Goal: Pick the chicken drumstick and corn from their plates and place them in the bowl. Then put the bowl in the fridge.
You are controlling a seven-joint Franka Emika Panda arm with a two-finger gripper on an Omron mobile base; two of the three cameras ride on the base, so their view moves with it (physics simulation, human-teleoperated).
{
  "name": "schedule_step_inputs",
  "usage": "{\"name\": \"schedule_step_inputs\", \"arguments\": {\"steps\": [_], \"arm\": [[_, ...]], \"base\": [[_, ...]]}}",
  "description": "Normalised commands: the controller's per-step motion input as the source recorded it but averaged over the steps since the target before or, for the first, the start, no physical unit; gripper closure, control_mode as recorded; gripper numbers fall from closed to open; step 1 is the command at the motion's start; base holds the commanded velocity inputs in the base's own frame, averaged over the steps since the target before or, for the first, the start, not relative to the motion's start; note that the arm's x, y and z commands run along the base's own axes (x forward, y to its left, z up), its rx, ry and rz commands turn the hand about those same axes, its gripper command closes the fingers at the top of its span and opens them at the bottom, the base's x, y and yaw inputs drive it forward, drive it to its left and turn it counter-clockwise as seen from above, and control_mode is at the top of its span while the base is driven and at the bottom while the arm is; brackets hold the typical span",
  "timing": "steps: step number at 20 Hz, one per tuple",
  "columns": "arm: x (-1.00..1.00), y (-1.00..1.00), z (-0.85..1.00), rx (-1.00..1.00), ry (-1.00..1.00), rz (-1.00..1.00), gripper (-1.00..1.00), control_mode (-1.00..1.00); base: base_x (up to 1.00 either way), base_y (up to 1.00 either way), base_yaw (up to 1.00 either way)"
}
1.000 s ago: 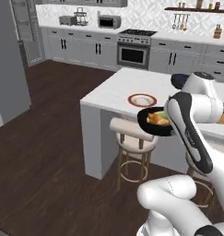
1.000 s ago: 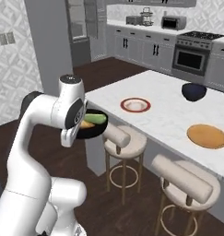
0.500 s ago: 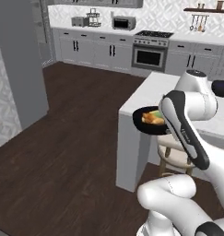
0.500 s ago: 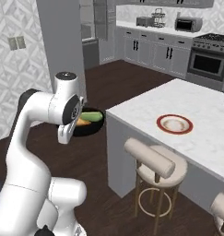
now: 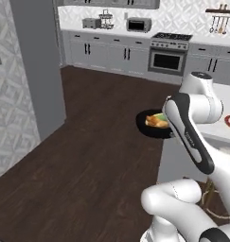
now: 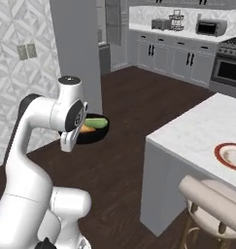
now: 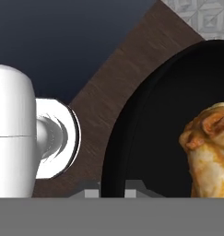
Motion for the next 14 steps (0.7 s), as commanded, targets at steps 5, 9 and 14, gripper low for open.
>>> {"name": "schedule_step_inputs", "arguments": {"steps": [5, 9, 14], "arm": [[0.00, 0.00, 0.00, 0.00, 0.00, 0.00, 1.00, 1.00], [0.00, 0.00, 0.00, 0.00, 0.00, 0.00, 1.00, 1.00], [0.00, 0.00, 0.00, 0.00, 0.00, 0.00, 1.00, 1.00]], "base": [[1.00, 1.00, -0.17], [1.00, 1.00, -0.30], [0.92, 1.00, -0.47]]}}
